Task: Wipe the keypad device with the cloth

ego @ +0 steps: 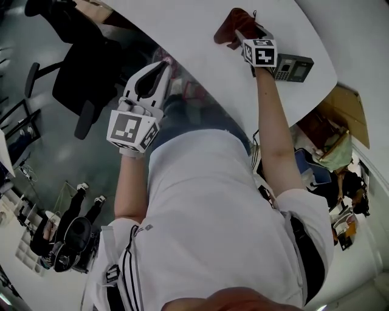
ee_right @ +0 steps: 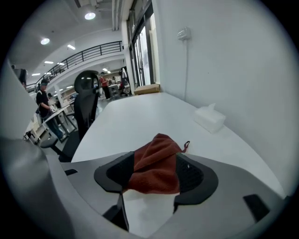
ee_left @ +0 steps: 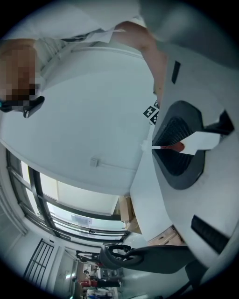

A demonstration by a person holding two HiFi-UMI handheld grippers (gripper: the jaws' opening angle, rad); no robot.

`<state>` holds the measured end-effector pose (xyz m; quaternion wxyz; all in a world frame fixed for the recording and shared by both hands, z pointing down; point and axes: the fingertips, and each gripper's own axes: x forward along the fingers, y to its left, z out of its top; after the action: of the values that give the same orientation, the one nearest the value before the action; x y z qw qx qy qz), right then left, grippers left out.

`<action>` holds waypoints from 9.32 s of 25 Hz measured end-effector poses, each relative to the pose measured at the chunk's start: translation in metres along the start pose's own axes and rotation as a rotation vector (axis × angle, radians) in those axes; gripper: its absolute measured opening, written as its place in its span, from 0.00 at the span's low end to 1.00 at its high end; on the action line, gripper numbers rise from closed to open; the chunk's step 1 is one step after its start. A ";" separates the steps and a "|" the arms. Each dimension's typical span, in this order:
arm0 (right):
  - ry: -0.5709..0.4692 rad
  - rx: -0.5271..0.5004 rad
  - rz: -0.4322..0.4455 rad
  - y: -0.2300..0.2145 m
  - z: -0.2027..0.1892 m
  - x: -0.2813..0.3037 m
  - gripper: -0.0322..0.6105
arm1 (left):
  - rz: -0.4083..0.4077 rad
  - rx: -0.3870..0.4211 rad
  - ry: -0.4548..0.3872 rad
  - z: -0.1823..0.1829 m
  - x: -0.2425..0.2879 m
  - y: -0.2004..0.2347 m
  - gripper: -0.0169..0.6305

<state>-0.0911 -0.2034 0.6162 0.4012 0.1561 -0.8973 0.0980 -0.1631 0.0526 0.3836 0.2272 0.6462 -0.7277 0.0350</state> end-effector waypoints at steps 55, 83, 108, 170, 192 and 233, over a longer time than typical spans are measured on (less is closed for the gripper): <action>-0.350 0.376 -0.362 -0.099 -0.053 -0.241 0.19 | -0.587 0.223 0.135 -0.011 0.145 -0.132 0.04; -0.230 0.370 -0.287 -0.164 -0.146 -0.232 0.19 | -0.646 0.244 0.401 -0.121 0.321 -0.219 0.23; -0.148 0.343 -0.065 -0.107 -0.143 -0.164 0.19 | -0.709 0.208 0.434 -0.129 0.299 -0.214 0.16; -0.007 0.350 -0.032 -0.082 -0.151 -0.125 0.19 | -0.626 0.242 0.448 -0.133 0.262 -0.159 0.15; -0.191 0.479 0.041 -0.089 -0.061 -0.107 0.19 | -0.686 0.407 0.459 -0.135 0.263 -0.170 0.12; -0.054 0.471 -0.015 -0.079 -0.138 -0.120 0.19 | -0.693 0.305 0.455 -0.133 0.264 -0.168 0.13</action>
<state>0.1079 -0.2112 0.6212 0.3301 0.2546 -0.8589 0.2976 0.0195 -0.1732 0.5615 0.2818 0.8541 -0.3861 0.2049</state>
